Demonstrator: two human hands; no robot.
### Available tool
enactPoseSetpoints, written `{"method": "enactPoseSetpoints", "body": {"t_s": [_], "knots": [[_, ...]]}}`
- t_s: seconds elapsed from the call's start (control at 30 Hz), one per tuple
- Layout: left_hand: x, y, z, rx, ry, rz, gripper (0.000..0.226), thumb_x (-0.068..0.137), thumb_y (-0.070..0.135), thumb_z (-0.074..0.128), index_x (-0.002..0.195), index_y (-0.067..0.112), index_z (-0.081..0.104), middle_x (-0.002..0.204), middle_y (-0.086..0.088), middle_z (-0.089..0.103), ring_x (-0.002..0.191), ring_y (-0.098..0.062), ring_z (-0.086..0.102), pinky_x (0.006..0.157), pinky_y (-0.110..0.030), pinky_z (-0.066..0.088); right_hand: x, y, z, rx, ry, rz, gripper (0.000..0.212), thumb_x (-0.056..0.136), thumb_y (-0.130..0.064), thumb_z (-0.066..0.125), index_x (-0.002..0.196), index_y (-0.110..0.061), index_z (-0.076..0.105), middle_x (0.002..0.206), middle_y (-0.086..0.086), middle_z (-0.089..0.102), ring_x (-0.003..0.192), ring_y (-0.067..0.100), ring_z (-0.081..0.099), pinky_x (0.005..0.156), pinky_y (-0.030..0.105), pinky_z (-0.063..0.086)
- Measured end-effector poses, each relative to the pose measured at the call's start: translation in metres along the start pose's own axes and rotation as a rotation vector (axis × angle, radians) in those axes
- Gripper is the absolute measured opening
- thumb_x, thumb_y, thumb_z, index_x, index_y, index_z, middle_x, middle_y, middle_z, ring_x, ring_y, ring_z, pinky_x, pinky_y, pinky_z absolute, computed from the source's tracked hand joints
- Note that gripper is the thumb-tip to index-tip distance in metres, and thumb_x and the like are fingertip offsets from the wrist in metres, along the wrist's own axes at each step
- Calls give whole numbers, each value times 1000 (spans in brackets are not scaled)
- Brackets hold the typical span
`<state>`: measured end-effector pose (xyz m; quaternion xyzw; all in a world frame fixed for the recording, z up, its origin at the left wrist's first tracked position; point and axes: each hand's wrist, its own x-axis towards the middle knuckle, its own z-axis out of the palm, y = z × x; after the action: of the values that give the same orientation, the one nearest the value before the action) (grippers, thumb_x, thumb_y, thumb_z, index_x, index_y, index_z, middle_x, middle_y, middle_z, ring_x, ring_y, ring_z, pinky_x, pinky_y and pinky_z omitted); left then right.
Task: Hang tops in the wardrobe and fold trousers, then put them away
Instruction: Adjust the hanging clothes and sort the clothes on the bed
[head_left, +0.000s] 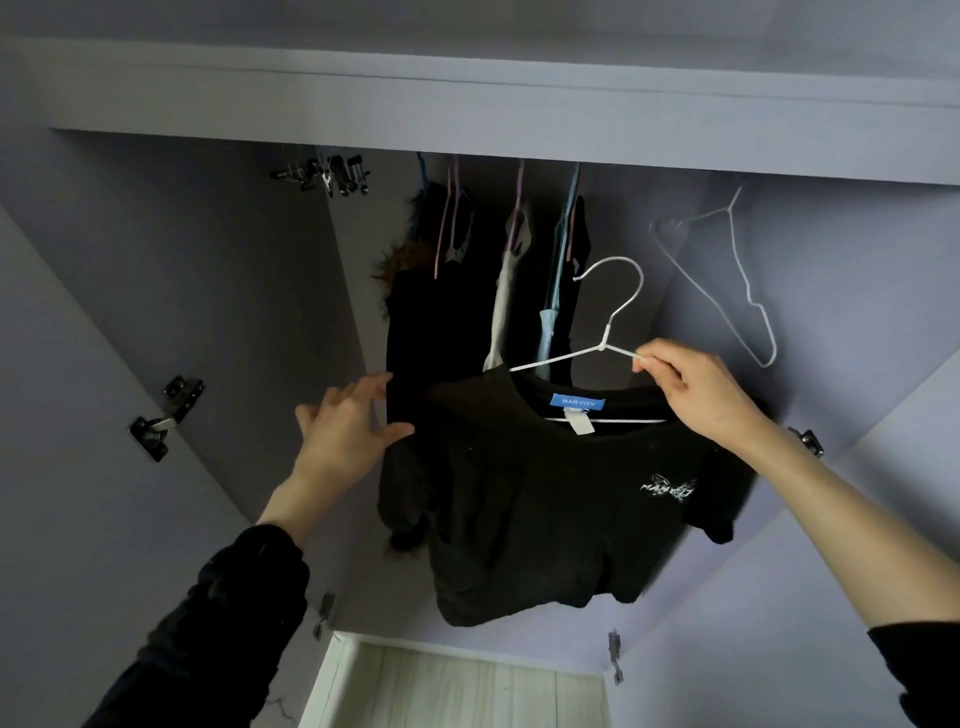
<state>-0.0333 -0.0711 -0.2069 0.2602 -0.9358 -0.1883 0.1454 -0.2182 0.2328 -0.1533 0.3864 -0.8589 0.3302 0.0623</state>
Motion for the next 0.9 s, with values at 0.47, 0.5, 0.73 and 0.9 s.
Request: {"method": "enactPoseSetpoints", "body": {"t_s": [0.47, 0.5, 0.73, 0.9], "knots": [[-2, -18, 9, 23, 44, 4, 13, 94, 25, 55, 92, 30, 67, 80, 4, 61, 103, -29, 53, 71, -31, 12, -26, 8, -14, -48, -76, 115, 19, 97, -12, 48, 84, -14, 61, 81, 2, 62, 71, 10, 56, 68, 7, 38], [-5, -15, 13, 57, 1, 27, 13, 94, 25, 53, 99, 31, 64, 88, 3, 63, 108, -27, 50, 72, -31, 12, -27, 6, -14, -49, -103, 135, 20, 97, -14, 48, 82, -19, 60, 79, 2, 62, 67, 13, 55, 68, 14, 41], [-26, 39, 54, 31, -241, 444, 43, 93, 28, 55, 135, 32, 47, 133, 10, 52, 125, -14, 42, 94, -30, 21, -58, -11, -12, -157, -506, 340, 34, 94, -19, 52, 67, -39, 58, 82, -6, 65, 77, 16, 56, 75, 29, 43], [-37, 64, 86, 36, -482, 527, 31, 95, 26, 52, 126, 26, 58, 122, 3, 63, 116, -18, 54, 99, -31, 32, -82, -20, -13, -99, -501, 556, 27, 92, -15, 51, 73, -27, 67, 69, -2, 61, 72, 20, 64, 71, 30, 55]]}}
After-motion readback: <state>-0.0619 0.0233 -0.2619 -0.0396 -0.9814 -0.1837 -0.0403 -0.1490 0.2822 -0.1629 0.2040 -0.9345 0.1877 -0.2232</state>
